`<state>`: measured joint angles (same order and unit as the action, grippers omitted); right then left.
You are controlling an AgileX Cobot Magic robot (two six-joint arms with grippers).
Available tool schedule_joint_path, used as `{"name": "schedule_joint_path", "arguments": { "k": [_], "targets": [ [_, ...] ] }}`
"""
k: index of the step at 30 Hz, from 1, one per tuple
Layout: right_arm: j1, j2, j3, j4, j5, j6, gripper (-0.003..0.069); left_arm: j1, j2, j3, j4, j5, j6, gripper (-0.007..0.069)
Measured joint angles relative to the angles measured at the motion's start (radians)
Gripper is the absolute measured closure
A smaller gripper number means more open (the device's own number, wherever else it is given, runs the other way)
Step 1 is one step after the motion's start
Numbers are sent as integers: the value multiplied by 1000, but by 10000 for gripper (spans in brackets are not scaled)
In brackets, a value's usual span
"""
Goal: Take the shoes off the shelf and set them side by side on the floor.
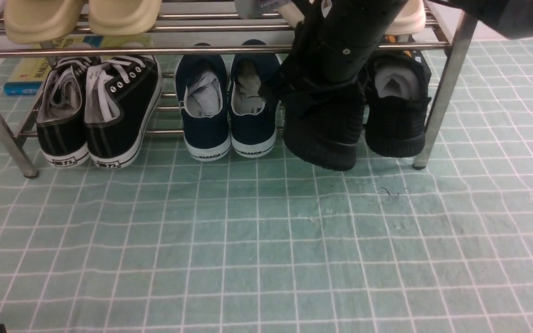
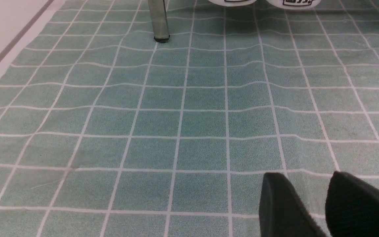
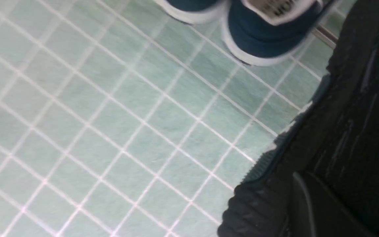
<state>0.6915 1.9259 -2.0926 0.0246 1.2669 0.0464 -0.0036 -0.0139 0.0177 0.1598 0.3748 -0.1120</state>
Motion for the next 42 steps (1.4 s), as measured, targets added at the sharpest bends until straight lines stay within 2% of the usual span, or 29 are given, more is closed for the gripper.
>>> {"name": "schedule_joint_path", "arguments": {
  "k": [7,12,20,32,42],
  "targets": [
    [59,-141,143,2,0,26,653,0,0,0,0,0,0,384],
    [79,-260,371,-17,-1,93,652,0,0,0,0,0,0,384],
    [88,-277,588,-15,-18,117,652,0,0,0,0,0,0,384],
    [88,-180,610,-42,-283,121,648,0,0,0,0,0,0,384],
    [90,-93,610,-11,-388,190,645,0,0,0,0,0,0,383]
  ]
}}
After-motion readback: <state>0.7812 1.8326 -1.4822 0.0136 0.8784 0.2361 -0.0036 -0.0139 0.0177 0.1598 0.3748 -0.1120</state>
